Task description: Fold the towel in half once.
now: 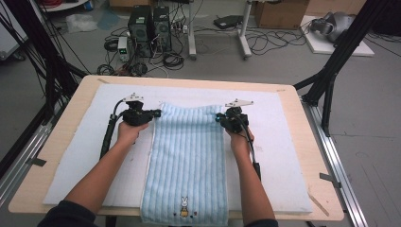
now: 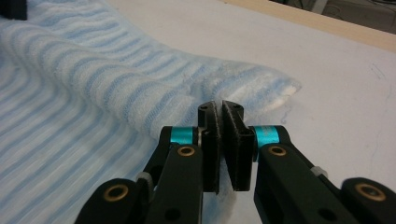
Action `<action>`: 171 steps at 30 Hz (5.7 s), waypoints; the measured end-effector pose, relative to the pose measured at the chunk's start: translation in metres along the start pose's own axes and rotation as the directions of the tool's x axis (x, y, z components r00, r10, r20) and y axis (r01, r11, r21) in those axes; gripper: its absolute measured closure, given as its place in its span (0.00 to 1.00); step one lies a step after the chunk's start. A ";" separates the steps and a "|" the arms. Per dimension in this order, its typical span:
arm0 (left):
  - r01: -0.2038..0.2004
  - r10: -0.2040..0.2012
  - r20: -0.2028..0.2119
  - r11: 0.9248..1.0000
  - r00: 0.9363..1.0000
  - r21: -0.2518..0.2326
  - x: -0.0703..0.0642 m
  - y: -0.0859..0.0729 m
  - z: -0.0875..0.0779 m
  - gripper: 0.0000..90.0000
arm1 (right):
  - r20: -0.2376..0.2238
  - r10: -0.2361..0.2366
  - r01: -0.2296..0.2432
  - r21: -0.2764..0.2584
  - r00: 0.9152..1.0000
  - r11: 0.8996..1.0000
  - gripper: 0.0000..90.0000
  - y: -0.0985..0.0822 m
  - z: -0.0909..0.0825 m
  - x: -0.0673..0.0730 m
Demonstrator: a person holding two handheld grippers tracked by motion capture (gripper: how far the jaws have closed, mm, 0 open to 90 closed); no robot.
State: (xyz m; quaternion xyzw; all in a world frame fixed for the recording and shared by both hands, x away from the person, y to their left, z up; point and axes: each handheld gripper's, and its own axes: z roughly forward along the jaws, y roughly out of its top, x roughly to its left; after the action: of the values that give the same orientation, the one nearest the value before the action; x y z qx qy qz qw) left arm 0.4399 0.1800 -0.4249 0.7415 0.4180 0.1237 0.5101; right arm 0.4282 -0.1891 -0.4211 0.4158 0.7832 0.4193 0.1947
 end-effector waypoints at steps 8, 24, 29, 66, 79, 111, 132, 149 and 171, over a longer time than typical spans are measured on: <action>-0.008 0.010 0.047 0.999 0.999 -0.040 -0.015 -0.012 -0.022 0.98 | -0.029 -0.041 0.040 -0.035 0.999 0.999 0.95 -0.011 -0.026 0.013; -0.059 0.060 0.108 0.998 0.992 -0.013 -0.038 -0.044 -0.048 0.98 | -0.099 -0.072 0.069 -0.032 0.993 0.997 0.95 -0.044 -0.062 0.040; -0.086 0.082 0.153 0.996 0.985 0.017 -0.042 -0.052 -0.054 0.97 | -0.119 -0.080 0.082 0.017 0.990 0.996 0.95 -0.059 -0.064 0.048; -0.037 0.030 0.047 0.988 0.998 0.153 -0.016 -0.035 -0.004 0.96 | -0.016 -0.020 0.023 0.211 1.000 0.977 0.93 -0.023 -0.003 0.019; -0.025 0.033 0.151 0.998 0.988 -0.055 -0.035 -0.027 -0.052 0.96 | 0.020 -0.096 0.095 0.029 0.995 0.995 0.92 -0.016 -0.055 0.036; -0.010 0.009 0.191 1.000 0.981 0.008 -0.077 -0.103 -0.114 0.66 | -0.110 -0.121 0.123 0.010 0.987 0.992 0.77 -0.105 -0.133 0.105; 0.099 -0.099 -0.015 0.995 0.995 0.022 -0.041 -0.077 -0.071 0.53 | 0.069 -0.045 0.042 0.034 0.997 0.999 0.62 -0.080 -0.079 0.070; -0.052 0.061 -0.052 0.986 0.997 0.158 -0.042 -0.064 -0.040 0.39 | 0.088 -0.040 0.030 0.112 0.995 0.993 0.18 -0.063 -0.051 0.054; -0.014 0.016 -0.007 0.991 1.000 0.134 -0.037 -0.058 -0.032 0.95 | -0.070 -0.007 0.017 0.131 0.998 0.991 0.93 -0.056 -0.043 0.051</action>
State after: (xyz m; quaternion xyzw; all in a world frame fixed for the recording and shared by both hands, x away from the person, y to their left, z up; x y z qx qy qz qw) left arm 0.3696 0.1808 -0.4513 0.7766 0.4217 0.1022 0.4567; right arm 0.3436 -0.1855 -0.4403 0.4081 0.8179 0.3799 0.1421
